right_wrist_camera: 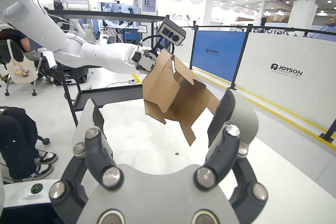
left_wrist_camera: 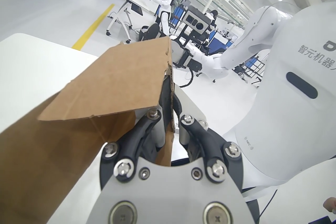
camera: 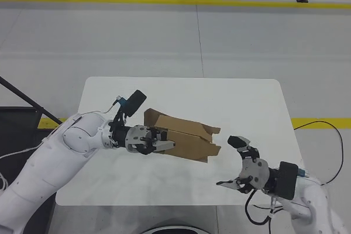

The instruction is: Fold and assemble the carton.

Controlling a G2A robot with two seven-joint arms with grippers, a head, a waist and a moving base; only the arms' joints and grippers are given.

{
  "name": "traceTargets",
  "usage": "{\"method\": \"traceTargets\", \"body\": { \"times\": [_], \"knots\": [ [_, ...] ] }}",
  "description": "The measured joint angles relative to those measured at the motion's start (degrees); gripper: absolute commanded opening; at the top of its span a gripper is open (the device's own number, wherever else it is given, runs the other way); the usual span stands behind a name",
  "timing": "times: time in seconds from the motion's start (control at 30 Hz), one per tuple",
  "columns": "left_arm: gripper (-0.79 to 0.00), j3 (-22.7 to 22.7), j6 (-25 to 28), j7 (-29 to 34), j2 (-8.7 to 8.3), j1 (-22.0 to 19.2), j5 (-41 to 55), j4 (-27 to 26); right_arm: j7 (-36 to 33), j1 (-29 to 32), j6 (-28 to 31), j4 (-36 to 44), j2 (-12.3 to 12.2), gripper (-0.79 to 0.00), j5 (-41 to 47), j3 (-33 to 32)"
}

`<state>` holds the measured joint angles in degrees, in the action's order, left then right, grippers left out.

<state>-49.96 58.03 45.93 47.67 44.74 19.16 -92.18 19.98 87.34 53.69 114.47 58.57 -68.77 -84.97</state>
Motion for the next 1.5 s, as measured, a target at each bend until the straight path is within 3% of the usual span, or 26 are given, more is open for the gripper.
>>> {"method": "traceTargets", "body": {
  "times": [0.43, 0.57, 0.73, 1.0, 1.37, 1.5],
  "knots": [
    [-0.785, 4.3, 0.0, 0.4, -0.44, -3.0, 8.0, 2.4, 14.0, 4.3, -12.4, 2.6, 0.0, 0.000, -23.3, 0.1],
    [-0.785, 5.0, 0.0, 0.4, -0.84, -3.5, 9.2, 3.0, 17.4, 5.6, -16.6, 2.4, 0.0, 0.000, -26.1, 0.5],
    [-0.785, 6.4, 0.0, 0.4, -1.25, -3.9, 11.5, 3.3, 18.6, 6.3, -19.7, 2.5, 0.1, 0.000, -25.4, 0.6],
    [-0.785, 8.4, 0.0, 0.4, -1.96, -5.1, 12.3, 2.7, 14.2, 3.5, -20.9, 1.6, 0.5, 0.000, -22.5, 3.4],
    [-0.785, 10.1, 0.0, 0.4, -2.78, -6.2, 11.8, 1.9, 11.8, 2.8, -28.6, 0.6, 1.4, 0.000, -12.8, 2.9],
    [-0.785, 10.7, 0.0, 0.4, -2.95, -6.5, 11.3, 1.7, 10.5, 3.4, -28.9, 0.8, 1.6, 0.000, -9.7, 2.3]
  ]
}}
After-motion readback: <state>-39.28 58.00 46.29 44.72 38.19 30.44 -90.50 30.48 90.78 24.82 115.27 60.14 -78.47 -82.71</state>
